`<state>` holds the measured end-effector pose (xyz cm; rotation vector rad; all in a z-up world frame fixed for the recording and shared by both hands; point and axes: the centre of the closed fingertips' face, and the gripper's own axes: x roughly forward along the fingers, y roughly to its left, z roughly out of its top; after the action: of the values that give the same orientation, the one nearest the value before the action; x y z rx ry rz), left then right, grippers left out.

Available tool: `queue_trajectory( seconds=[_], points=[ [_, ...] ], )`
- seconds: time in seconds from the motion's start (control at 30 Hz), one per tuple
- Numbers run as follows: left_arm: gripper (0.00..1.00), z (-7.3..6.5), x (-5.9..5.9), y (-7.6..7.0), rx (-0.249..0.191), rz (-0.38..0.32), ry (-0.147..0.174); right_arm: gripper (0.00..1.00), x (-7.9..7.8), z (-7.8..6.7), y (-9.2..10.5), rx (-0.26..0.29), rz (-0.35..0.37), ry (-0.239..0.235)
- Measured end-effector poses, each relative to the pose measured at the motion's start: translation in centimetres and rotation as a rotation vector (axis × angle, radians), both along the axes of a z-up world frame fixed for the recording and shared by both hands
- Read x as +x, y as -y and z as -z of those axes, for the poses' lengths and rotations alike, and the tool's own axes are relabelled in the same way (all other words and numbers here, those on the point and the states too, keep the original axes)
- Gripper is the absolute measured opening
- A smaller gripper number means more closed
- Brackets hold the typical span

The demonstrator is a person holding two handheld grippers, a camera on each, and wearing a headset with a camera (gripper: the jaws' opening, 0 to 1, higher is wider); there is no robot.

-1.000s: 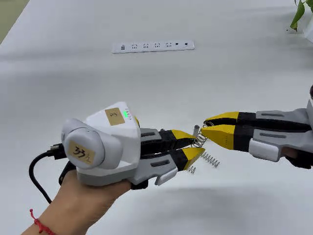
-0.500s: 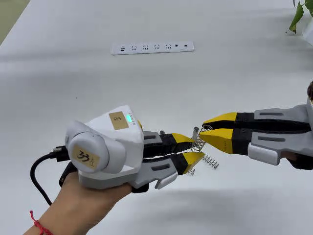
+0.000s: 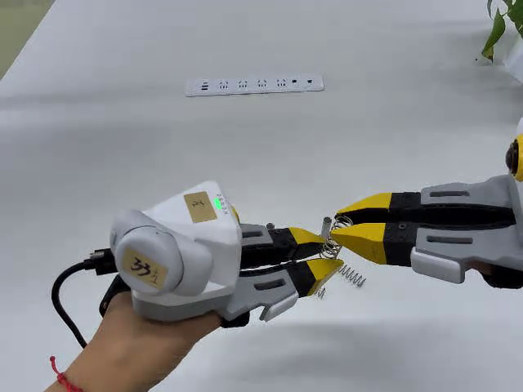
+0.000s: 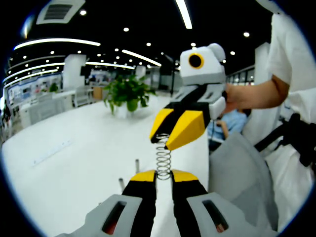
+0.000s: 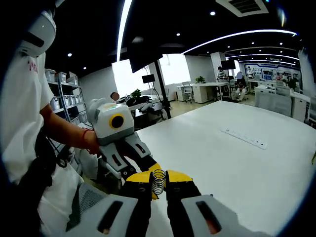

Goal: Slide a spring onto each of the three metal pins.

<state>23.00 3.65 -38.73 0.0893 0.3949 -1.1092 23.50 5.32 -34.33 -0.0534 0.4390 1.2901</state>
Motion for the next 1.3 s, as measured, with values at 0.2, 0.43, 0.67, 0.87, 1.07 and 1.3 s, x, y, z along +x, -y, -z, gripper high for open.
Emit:
queue_trajectory(
  seconds=[0.2, 0.43, 0.67, 0.87, 1.07, 1.3],
  points=[
    [0.10, 0.0, -0.1, 0.1, -0.003, 0.010, 0.002, 0.12, 0.1, 0.1, 0.1, -0.012, -0.012, 0.008],
    [0.10, 0.1, -0.3, 0.1, -0.001, 0.019, 0.001, 0.14, -0.2, 0.3, 0.2, -0.028, -0.035, 0.009],
    [0.10, 0.2, -0.4, 0.1, 0.005, 0.023, -0.001, 0.20, -0.6, 0.4, 0.3, -0.106, -0.119, 0.050],
    [0.10, 0.5, -0.5, 0.0, 0.023, 0.040, 0.006, 0.22, -0.5, 0.6, 0.6, -0.243, -0.279, 0.102],
    [0.10, 0.5, -0.4, 0.0, 0.026, 0.046, 0.012, 0.22, -1.0, 0.9, 0.1, -0.387, -0.461, 0.157],
    [0.10, 0.5, -0.5, 0.2, 0.017, 0.047, 0.017, 0.19, -1.7, 1.6, -0.5, -0.505, -0.634, 0.187]
  ],
)
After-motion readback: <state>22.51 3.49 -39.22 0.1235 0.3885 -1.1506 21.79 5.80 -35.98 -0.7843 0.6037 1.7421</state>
